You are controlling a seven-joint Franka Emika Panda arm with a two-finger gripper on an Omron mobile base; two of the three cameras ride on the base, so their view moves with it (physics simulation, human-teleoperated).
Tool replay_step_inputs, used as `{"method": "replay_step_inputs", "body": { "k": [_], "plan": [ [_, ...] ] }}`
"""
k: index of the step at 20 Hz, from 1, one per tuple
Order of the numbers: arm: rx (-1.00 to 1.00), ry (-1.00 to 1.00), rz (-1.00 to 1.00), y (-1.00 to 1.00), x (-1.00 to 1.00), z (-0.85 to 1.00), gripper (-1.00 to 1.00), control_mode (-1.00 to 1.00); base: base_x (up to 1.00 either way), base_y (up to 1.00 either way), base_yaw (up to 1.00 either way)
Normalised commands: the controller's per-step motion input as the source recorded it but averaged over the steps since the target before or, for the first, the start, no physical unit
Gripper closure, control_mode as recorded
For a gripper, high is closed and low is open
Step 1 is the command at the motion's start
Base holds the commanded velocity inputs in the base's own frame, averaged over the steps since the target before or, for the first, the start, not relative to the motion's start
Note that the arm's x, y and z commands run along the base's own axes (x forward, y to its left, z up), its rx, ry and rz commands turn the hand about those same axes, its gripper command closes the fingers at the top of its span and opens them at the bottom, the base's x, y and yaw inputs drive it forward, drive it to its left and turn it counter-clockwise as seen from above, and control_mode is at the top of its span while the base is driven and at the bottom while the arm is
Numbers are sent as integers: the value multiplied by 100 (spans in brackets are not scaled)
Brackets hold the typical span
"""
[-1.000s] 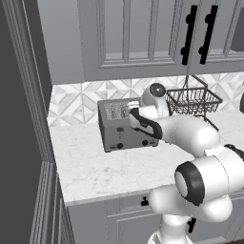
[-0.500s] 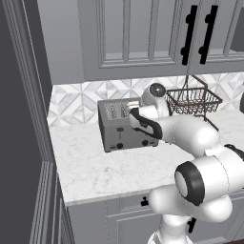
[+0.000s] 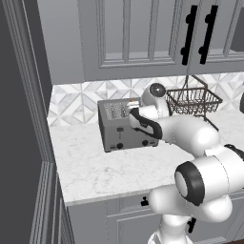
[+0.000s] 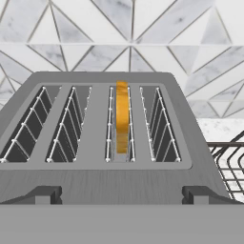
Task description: Start the toaster. Once the lever pops up, take the bread to the plate on the dining counter.
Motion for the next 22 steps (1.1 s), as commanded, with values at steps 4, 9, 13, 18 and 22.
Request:
{"method": "replay_step_inputs", "body": {
  "k": [4,9,13,18,22],
  "plan": [
    [0,0,0,0,0,0,-100,-100,0,0,0],
    [0,0,0,0,0,0,-100,-100,0,0,0],
    [0,0,0,0,0,0,-100,-100,0,0,0],
    [0,0,0,0,0,0,-100,-100,0,0,0],
    [0,0,0,0,0,0,-100,-100,0,0,0]
  ]
}}
